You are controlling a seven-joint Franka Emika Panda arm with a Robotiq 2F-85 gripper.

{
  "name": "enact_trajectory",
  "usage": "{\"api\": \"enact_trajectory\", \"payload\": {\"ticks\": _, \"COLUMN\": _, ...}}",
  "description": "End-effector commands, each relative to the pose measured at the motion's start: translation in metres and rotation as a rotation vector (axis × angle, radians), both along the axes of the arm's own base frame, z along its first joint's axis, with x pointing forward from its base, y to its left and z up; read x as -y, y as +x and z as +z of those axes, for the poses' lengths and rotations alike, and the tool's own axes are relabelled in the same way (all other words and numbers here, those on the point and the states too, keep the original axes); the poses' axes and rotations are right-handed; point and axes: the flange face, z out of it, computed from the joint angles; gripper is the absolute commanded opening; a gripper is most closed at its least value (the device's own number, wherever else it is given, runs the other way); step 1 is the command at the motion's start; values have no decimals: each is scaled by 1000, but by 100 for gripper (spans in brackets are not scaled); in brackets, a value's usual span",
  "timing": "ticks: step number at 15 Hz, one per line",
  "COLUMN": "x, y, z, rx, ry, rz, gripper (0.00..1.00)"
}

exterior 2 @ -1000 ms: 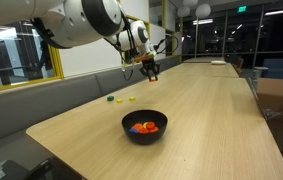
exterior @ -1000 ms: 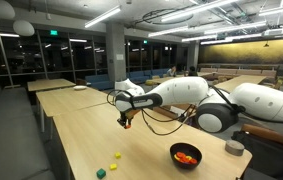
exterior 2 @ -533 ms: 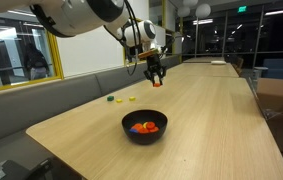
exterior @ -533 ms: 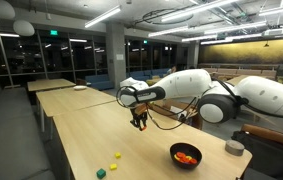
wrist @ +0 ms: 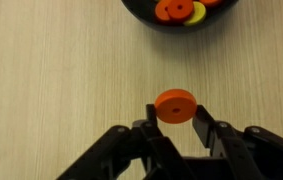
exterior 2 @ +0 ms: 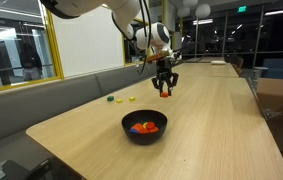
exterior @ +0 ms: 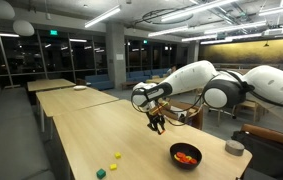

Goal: Pick up the orange objects from the table and put them in the bowl

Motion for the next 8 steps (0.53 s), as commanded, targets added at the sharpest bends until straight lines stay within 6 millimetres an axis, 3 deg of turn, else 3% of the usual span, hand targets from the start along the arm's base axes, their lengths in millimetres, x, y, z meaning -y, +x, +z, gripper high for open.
{"api": "enact_trajectory", "payload": {"ticks": 1, "x": 9, "y": -46, "z": 4, "rx": -118, "ry": 79, "rz": 1, "gripper": 23}}
{"api": "enact_trajectory", "payload": {"ticks": 8, "x": 12, "y": -104, "z": 0, "rx": -275, "ry": 196, "rz": 47, "gripper": 23}}
